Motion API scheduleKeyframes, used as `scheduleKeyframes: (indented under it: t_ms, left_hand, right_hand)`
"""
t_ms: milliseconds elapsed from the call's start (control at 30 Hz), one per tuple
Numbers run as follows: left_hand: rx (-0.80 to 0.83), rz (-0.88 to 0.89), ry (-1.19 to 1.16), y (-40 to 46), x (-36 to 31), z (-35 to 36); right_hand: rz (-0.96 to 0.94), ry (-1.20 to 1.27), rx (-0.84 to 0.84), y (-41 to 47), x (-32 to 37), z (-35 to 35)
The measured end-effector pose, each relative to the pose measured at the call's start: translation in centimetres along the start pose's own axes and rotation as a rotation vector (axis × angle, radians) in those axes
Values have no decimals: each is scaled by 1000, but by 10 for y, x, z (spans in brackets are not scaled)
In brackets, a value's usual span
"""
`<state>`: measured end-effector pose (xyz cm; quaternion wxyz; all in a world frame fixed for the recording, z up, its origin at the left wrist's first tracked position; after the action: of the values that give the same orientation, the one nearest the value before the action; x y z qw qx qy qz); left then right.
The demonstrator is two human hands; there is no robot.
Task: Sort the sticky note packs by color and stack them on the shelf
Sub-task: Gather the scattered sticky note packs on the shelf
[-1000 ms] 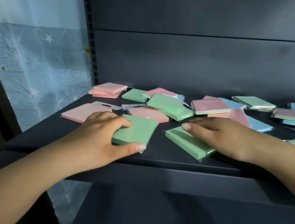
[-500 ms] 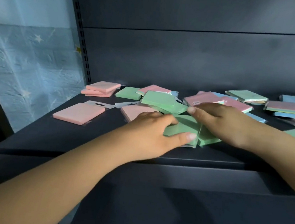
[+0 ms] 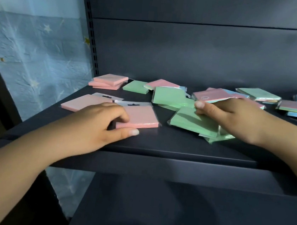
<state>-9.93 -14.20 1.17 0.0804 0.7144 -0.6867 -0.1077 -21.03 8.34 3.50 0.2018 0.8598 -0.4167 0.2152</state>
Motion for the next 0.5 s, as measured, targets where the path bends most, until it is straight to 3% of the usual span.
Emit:
scheduleKeyframes:
  t_ms: [100,233,333,500]
  left_hand:
    - [-111,-106,-75,0,0,-4]
    - [101,-205,88,9,0,8]
    - [175,-268,101,10,-2,9]
    - [31,-280,-12,7,-5,5]
  right_hand:
    - [6,-106,-28,3,7,0]
    - [-92,-247,-55,9,19,6]
    - [-159,-218,-76,10,33,15]
    - [-83,-151,82,22,57,28]
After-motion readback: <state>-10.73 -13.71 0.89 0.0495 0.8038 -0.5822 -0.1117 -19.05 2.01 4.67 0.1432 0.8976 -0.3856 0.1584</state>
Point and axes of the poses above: each hand's wrist, its own y-axis towards the middle knuckle, its own z-axis out of the palm, x = y × z, the point moved 1 cm from there along y, towards the middle knuckle, and after that the axes turned 12 degrees about y, right-handed, at the moved point
